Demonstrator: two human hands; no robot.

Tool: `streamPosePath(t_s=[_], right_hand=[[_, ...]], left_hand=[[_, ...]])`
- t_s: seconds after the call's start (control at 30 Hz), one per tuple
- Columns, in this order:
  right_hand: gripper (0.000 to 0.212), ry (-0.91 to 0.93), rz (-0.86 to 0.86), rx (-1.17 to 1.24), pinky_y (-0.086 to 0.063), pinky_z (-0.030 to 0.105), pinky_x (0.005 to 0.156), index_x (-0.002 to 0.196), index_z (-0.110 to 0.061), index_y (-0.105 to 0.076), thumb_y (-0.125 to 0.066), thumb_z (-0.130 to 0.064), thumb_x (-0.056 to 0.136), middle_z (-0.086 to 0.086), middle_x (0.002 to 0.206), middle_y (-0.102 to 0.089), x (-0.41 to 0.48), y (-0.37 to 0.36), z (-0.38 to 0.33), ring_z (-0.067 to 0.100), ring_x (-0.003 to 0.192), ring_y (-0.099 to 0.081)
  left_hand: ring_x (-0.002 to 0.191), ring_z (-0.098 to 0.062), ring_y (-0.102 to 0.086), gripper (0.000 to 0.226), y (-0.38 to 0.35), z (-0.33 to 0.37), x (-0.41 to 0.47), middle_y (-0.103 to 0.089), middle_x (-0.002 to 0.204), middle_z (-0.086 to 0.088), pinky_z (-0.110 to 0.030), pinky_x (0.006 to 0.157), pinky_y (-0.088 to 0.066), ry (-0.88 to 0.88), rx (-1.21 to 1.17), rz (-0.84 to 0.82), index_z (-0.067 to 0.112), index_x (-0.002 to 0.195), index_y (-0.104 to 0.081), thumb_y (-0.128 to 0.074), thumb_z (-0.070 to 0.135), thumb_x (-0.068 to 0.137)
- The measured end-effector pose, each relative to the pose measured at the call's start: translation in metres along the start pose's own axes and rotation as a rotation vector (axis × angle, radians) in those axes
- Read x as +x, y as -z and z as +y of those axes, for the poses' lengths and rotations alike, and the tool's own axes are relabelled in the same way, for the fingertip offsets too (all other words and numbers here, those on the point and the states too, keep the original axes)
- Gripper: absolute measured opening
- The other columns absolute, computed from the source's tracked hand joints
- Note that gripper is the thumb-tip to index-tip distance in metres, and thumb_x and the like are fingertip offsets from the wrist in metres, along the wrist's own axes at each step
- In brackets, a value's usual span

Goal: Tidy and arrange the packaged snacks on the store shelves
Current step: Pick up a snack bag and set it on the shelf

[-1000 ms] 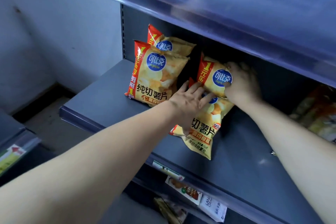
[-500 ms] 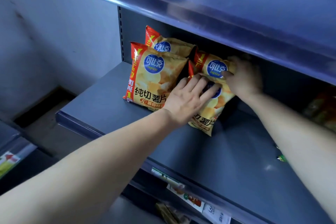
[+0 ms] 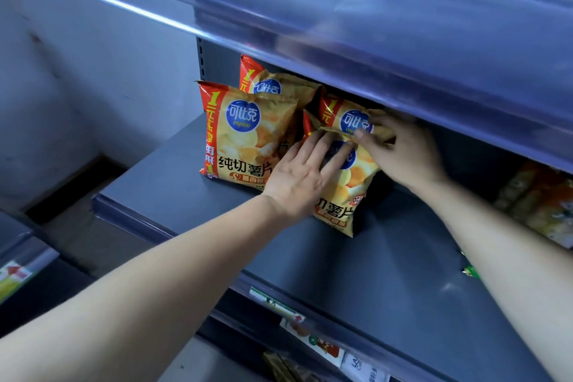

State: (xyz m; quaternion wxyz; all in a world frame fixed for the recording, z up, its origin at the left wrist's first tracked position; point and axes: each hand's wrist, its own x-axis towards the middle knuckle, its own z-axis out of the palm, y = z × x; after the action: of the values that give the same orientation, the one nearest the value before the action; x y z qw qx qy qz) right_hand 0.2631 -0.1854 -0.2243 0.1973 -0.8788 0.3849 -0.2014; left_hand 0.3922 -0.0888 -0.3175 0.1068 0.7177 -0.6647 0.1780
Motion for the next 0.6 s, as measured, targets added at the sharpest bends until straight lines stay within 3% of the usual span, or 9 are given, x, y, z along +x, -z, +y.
streamPosePath(t_s=[0.1, 0.13, 0.2, 0.27, 0.33, 0.4, 0.5, 0.6], right_hand=[[0.048, 0.003, -0.093, -0.01, -0.022, -0.006, 0.073, 0.124, -0.014, -0.06, -0.071, -0.034, 0.082, -0.001, 0.12, -0.055, -0.013, 0.005, 0.001, 0.008, 0.104, -0.05], [0.05, -0.016, -0.149, -0.006, -0.019, -0.012, 0.067, 0.123, -0.014, -0.061, -0.075, -0.032, 0.078, -0.006, 0.112, -0.053, -0.017, 0.006, 0.001, 0.002, 0.095, -0.045], [0.057, -0.023, -0.194, -0.045, -0.014, -0.014, 0.059, 0.124, -0.016, -0.059, -0.08, -0.03, 0.072, -0.008, 0.113, -0.05, -0.019, 0.007, 0.003, -0.001, 0.096, -0.035], [0.064, -0.017, -0.186, -0.114, -0.018, -0.006, 0.058, 0.128, -0.019, -0.056, -0.08, -0.034, 0.071, -0.003, 0.129, -0.051, -0.019, 0.004, 0.002, 0.004, 0.106, -0.039], [0.068, -0.028, -0.167, -0.198, -0.017, 0.009, 0.064, 0.131, -0.021, -0.053, -0.078, -0.041, 0.071, -0.001, 0.138, -0.049, -0.017, -0.001, 0.002, 0.015, 0.123, -0.043], [0.067, -0.042, -0.13, -0.265, -0.015, 0.016, 0.068, 0.13, -0.023, -0.052, -0.077, -0.045, 0.072, 0.0, 0.138, -0.049, -0.014, -0.005, 0.005, 0.021, 0.126, -0.043], [0.064, -0.078, -0.065, -0.28, -0.015, 0.02, 0.069, 0.13, -0.022, -0.052, -0.075, -0.046, 0.074, 0.001, 0.135, -0.051, -0.012, -0.007, 0.01, 0.022, 0.124, -0.044], [0.066, -0.098, -0.044, -0.293, -0.019, 0.022, 0.071, 0.133, -0.021, -0.05, -0.073, -0.045, 0.076, 0.002, 0.137, -0.049, -0.013, -0.008, 0.013, 0.022, 0.126, -0.042]], left_hand=[[0.136, -0.034, -0.027, 0.135, 0.009, -0.017, -0.007, -0.035, 0.146, -0.017, -0.051, 0.11, -0.023, 0.01, 0.041, 0.09, 0.015, 0.151, -0.021, -0.082, 0.064, 0.041], [0.134, -0.033, -0.027, 0.132, 0.013, -0.024, -0.011, -0.037, 0.144, -0.018, -0.053, 0.108, -0.02, 0.033, 0.065, 0.116, 0.015, 0.148, -0.026, -0.076, 0.073, 0.041], [0.135, -0.035, -0.026, 0.12, 0.015, -0.039, -0.014, -0.036, 0.144, -0.018, -0.057, 0.107, -0.014, 0.13, 0.067, 0.186, 0.016, 0.147, -0.031, -0.06, 0.084, 0.052], [0.139, -0.04, -0.023, 0.111, 0.02, -0.05, -0.015, -0.028, 0.15, -0.019, -0.066, 0.107, -0.013, 0.318, 0.047, 0.196, 0.021, 0.148, -0.029, -0.062, 0.078, 0.059], [0.145, -0.042, -0.007, 0.113, 0.021, -0.056, -0.013, -0.01, 0.158, -0.019, -0.073, 0.104, -0.011, 0.526, -0.002, 0.097, 0.029, 0.152, -0.018, -0.071, 0.068, 0.06], [0.146, -0.038, 0.009, 0.11, 0.02, -0.059, -0.01, 0.007, 0.16, -0.013, -0.073, 0.105, -0.014, 0.638, -0.11, -0.01, 0.034, 0.152, -0.011, -0.075, 0.055, 0.065], [0.146, -0.036, 0.008, 0.093, 0.017, -0.064, -0.007, 0.001, 0.159, -0.014, -0.069, 0.104, -0.025, 0.599, -0.242, 0.003, 0.026, 0.15, -0.022, -0.073, 0.031, 0.073], [0.146, -0.037, 0.004, 0.082, 0.013, -0.065, -0.006, -0.007, 0.157, -0.016, -0.066, 0.103, -0.03, 0.514, -0.249, 0.013, 0.02, 0.148, -0.027, -0.068, 0.023, 0.077]])
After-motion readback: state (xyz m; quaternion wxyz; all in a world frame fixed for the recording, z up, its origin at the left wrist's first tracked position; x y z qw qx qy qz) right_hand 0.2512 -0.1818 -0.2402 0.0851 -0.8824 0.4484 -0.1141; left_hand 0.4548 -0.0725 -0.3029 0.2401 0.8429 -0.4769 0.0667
